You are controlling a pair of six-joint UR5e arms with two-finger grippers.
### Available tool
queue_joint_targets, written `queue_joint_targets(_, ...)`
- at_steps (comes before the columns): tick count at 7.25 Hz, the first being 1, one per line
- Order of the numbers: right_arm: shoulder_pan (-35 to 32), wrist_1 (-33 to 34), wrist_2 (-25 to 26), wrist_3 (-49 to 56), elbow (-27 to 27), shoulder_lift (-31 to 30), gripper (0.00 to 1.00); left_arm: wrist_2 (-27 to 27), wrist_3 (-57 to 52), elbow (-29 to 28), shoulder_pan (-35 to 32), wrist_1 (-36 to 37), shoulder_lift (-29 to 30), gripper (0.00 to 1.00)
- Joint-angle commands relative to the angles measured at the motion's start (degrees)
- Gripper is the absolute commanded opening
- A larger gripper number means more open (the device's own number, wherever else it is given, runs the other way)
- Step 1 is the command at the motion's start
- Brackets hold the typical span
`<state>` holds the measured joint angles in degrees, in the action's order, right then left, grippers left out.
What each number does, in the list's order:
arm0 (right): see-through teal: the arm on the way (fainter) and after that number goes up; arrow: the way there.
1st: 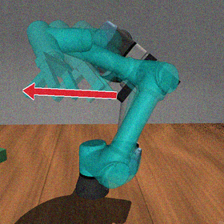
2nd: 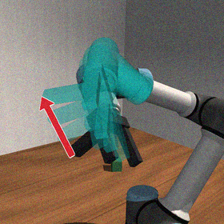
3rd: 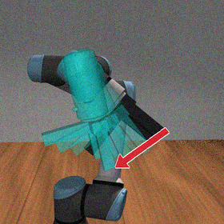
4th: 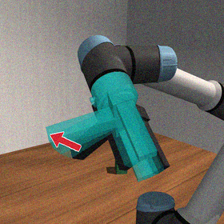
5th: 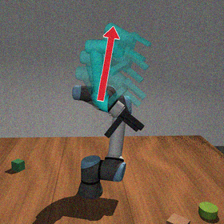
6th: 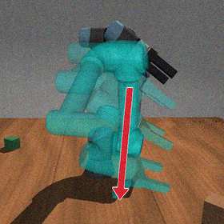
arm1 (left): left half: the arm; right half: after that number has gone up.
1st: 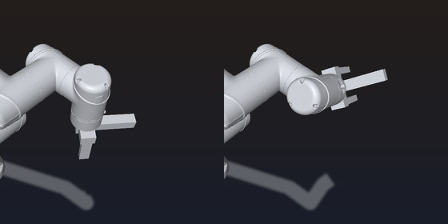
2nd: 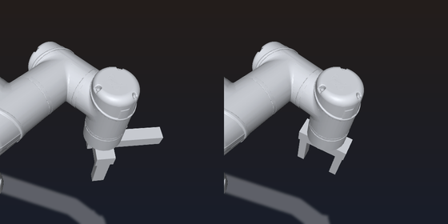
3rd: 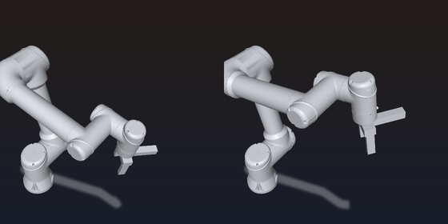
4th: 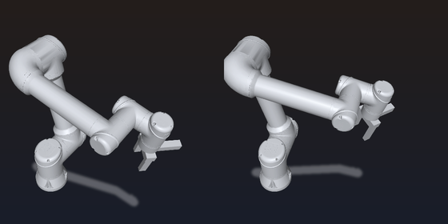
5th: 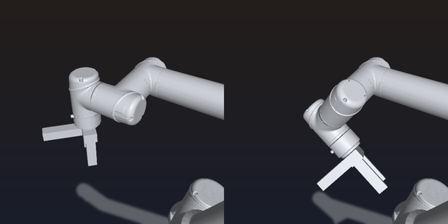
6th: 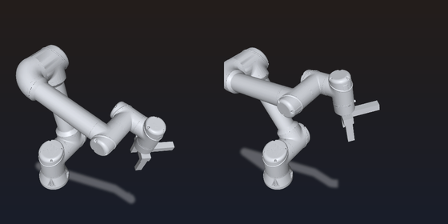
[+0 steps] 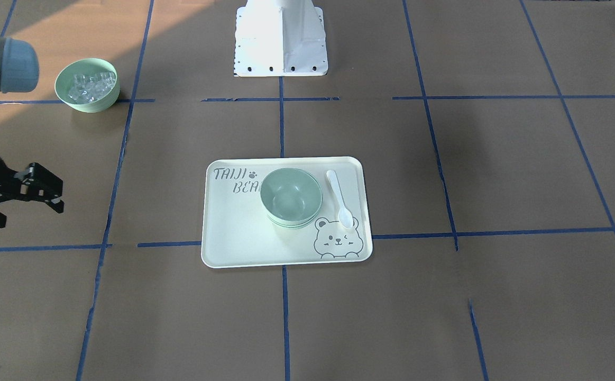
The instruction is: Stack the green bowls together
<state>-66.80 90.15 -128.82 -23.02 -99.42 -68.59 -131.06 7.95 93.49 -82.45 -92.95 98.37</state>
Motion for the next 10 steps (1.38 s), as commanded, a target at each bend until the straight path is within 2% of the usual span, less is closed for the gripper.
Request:
queue_joint_targets(1, -7.70, 0.29, -0.38, 18.10, 0.98, -8.63, 1.00, -2.95, -4.52, -0.93, -2.71, 2.60, -1.95, 1.00)
queue_joint_targets(2, -11.83, 0.11, -2.82, 26.36, 3.07, -12.32, 1.00, -4.80, -4.52, -1.20, -3.76, 2.43, -3.00, 1.00)
queue_joint_targets(3, -16.74, -0.06, -7.63, 30.88, 7.18, -13.40, 1.00, -4.90, -4.78, -1.20, -4.30, 2.34, -4.23, 1.00)
queue_joint_targets(4, -19.66, -0.15, -10.20, 32.23, 9.23, -14.98, 1.00, -4.82, -7.31, -2.25, -5.08, 2.60, -4.59, 1.00)
queue_joint_targets(7, -20.22, -0.50, -9.44, 31.19, 8.98, -17.88, 1.00, -4.82, -7.51, -3.05, -5.80, 2.69, -6.87, 1.00)
queue_joint_targets(10, -23.46, 0.11, -10.13, 30.66, 9.25, -18.24, 1.00, -4.82, -6.89, -3.83, -5.71, 2.52, -7.58, 1.00)
